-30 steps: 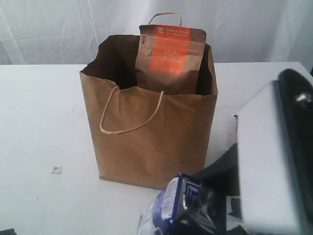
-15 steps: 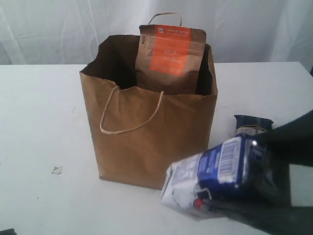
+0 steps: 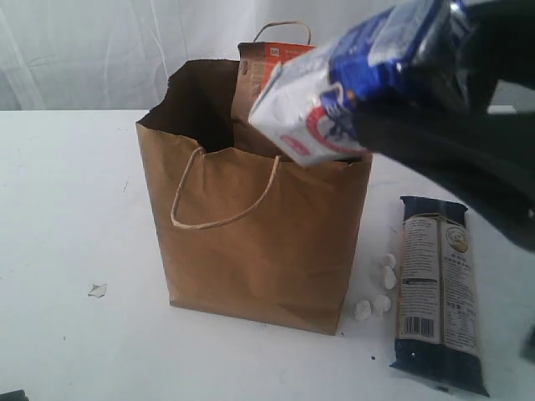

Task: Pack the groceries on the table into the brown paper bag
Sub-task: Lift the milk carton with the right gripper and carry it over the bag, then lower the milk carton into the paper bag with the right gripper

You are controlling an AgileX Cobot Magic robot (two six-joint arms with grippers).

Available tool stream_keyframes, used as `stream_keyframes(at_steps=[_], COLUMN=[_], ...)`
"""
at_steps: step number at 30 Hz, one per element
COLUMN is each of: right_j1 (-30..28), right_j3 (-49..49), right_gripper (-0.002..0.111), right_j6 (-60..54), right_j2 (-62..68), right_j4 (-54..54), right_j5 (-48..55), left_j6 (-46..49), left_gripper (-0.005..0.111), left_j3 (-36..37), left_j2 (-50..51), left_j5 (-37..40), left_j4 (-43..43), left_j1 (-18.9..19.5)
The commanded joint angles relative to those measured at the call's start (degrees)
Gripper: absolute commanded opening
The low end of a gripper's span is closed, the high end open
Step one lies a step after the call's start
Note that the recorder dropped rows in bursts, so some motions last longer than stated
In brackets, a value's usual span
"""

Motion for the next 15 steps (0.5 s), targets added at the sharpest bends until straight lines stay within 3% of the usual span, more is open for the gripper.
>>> stream_keyframes(at_steps=[1, 6, 15], right_j1=[0.2, -0.9, -6.6], right_j3=[-4.4, -9.8, -15.9], right_gripper=[0.000, 0.000, 0.000], right_j6=[11.9, 24.7, 30.8], right_j2=[4.1, 11.5, 23.2], right_j4=[-13.9, -25.3, -25.6], right_j5=[-0.5, 6.0, 5.4], left_j6=[0.0, 0.0, 0.0], left_gripper=[0.000, 0.000, 0.000], left_j3=[0.2, 0.2, 0.2], left_j2=[-0.3, -0.3, -0.3], left_j5=[0.3, 0.3, 0.3], left_j4=[-0.4, -0.4, -0.4], left_j1=[0.0, 0.0, 0.0])
